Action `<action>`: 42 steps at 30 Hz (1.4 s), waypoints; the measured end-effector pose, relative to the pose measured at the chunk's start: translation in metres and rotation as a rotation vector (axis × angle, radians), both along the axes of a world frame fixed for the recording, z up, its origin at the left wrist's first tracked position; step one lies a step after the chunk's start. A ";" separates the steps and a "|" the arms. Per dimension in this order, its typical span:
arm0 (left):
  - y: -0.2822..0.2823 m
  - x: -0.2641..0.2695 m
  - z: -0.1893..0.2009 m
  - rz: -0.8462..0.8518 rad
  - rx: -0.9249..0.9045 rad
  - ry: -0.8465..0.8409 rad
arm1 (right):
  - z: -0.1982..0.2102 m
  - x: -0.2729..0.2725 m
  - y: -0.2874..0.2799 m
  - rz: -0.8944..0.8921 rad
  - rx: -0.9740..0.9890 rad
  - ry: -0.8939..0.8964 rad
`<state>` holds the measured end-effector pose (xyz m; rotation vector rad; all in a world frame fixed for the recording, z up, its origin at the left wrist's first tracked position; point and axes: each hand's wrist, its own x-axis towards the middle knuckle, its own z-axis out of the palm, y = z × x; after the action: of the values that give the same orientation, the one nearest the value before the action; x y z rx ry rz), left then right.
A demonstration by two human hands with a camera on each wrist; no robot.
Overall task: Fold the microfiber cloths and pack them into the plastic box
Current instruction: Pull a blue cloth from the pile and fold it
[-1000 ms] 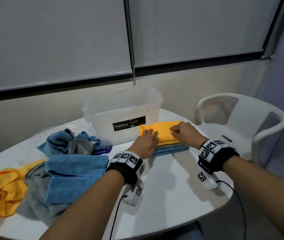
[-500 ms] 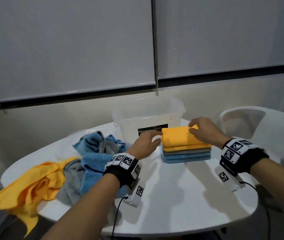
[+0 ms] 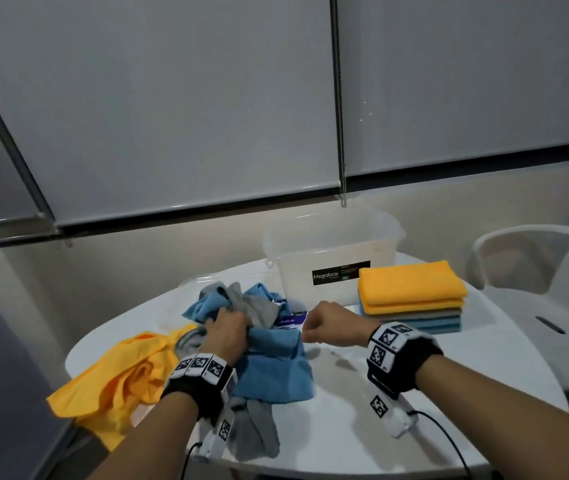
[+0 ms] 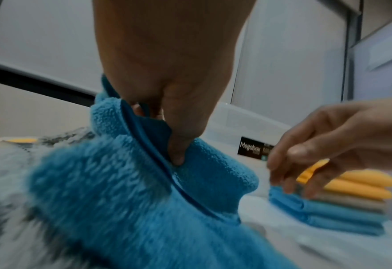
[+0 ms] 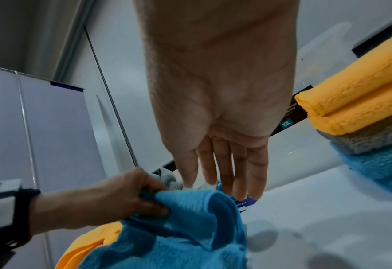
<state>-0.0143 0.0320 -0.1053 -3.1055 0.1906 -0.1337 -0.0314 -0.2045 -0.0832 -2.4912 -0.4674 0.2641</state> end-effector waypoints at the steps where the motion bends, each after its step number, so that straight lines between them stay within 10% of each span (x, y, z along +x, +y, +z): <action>1: 0.001 0.001 0.004 -0.023 -0.032 -0.046 | -0.002 0.002 0.003 -0.016 0.000 -0.012; 9: 0.003 -0.003 0.084 -0.344 -0.409 -0.212 | 0.028 0.013 0.011 -0.042 0.308 -0.054; 18: -0.026 -0.026 0.119 -0.131 -0.681 -0.486 | 0.102 0.005 0.015 -0.152 0.586 -0.132; 24: -0.052 -0.058 0.136 -0.296 -1.418 0.098 | 0.135 -0.012 0.009 -0.114 0.765 -0.028; 42: -0.073 -0.039 0.186 -0.440 -1.233 -0.121 | 0.199 -0.044 -0.041 -0.121 0.501 -0.186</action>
<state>-0.0535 -0.0415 0.0812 -4.1216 1.1972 -0.6752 -0.0752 -0.2455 0.1159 -2.0470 -0.3968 -0.1244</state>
